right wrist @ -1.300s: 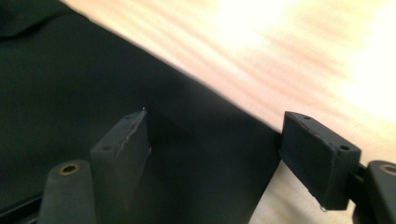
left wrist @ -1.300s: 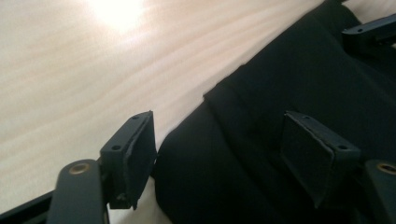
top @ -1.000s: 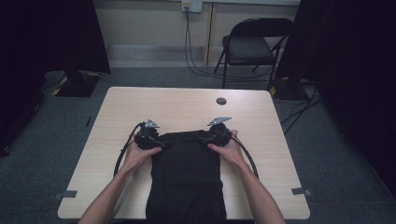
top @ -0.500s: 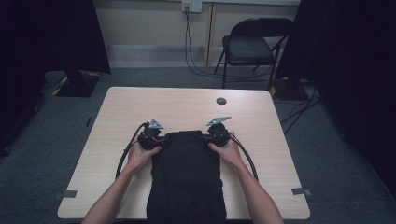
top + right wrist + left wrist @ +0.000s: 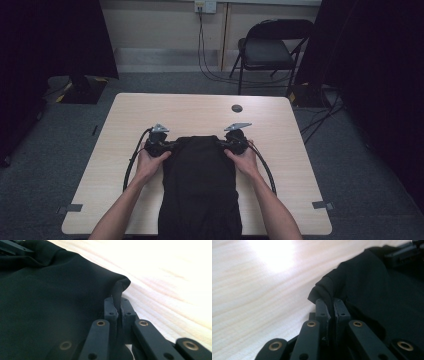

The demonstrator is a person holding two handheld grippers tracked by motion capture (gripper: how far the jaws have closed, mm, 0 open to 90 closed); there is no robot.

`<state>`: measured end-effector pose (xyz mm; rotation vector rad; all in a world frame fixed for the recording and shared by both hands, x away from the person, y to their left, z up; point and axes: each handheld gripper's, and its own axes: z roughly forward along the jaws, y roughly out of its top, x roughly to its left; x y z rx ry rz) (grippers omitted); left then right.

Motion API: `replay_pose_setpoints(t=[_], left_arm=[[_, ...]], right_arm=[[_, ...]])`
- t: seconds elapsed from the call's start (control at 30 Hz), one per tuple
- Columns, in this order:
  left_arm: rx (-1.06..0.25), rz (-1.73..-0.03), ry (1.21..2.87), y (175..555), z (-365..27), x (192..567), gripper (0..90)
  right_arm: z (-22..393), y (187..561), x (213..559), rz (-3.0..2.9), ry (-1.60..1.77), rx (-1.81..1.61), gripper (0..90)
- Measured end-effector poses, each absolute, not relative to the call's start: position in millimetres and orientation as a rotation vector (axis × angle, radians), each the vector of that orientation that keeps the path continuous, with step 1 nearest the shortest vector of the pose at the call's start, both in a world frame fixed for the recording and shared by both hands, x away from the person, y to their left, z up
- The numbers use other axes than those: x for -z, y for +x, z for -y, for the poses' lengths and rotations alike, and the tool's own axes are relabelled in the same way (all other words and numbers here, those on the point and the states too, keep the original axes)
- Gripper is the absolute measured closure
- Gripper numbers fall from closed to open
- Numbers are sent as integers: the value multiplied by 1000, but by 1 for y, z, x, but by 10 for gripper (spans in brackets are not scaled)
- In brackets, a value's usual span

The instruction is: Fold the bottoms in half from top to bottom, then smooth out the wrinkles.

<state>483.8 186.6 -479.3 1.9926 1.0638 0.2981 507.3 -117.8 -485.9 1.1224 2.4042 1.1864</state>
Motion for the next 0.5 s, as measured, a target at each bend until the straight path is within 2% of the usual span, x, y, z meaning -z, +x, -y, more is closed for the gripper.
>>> replay_pose_setpoints(t=[0.23,0.5], left_arm=[[-264,-1069,1968,491,-186,482,847],[-318,-1058,1937,506,-188,457,847]], right_arm=[[119,511,475,-2383,1115,-1190,863],[119,521,460,-2331,1130,-1209,865]])
